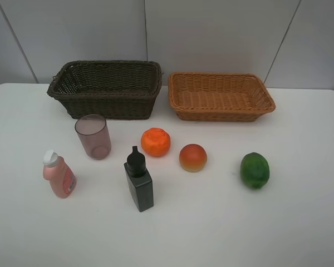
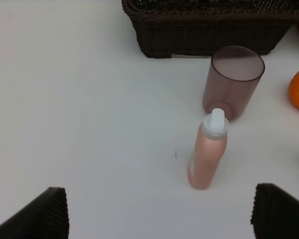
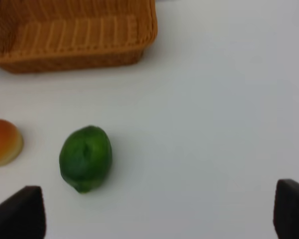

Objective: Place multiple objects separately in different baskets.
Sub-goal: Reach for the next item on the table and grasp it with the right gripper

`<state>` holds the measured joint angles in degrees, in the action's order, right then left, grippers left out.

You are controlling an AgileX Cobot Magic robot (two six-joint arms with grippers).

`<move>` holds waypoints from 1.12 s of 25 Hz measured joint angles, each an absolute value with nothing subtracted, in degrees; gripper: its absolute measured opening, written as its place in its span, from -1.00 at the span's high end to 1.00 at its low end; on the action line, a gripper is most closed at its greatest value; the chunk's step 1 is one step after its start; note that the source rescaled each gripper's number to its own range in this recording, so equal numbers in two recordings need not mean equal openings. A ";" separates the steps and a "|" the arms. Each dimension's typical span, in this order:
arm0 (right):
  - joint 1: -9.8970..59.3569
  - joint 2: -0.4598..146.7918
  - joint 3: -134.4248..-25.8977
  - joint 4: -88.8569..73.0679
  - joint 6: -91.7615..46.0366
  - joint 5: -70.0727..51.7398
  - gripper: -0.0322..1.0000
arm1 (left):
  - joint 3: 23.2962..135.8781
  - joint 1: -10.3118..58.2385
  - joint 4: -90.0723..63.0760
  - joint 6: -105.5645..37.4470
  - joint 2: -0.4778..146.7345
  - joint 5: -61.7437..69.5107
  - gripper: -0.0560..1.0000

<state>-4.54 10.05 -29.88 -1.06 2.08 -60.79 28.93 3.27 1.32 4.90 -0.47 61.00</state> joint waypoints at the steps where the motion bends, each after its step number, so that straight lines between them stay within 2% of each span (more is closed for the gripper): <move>1: -4.54 13.31 -29.88 -1.06 2.08 -60.79 -0.97 | 28.93 3.27 1.32 4.90 -0.47 61.00 -0.92; 12: -4.09 48.28 -36.39 -1.09 2.08 -55.40 -0.97 | 28.93 3.27 1.32 4.90 -0.47 61.00 -0.92; 20: 8.54 65.23 -41.10 -1.13 5.83 -50.44 -0.97 | 28.93 3.27 1.32 4.90 -0.47 61.00 -0.92; 28: 13.17 81.31 -46.55 -1.01 14.18 -43.97 -1.00 | 28.93 3.27 1.32 4.90 -0.47 61.00 -0.92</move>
<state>13.17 81.31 -46.55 -1.01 14.18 -43.97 28.93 3.27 1.32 4.90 -0.47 61.00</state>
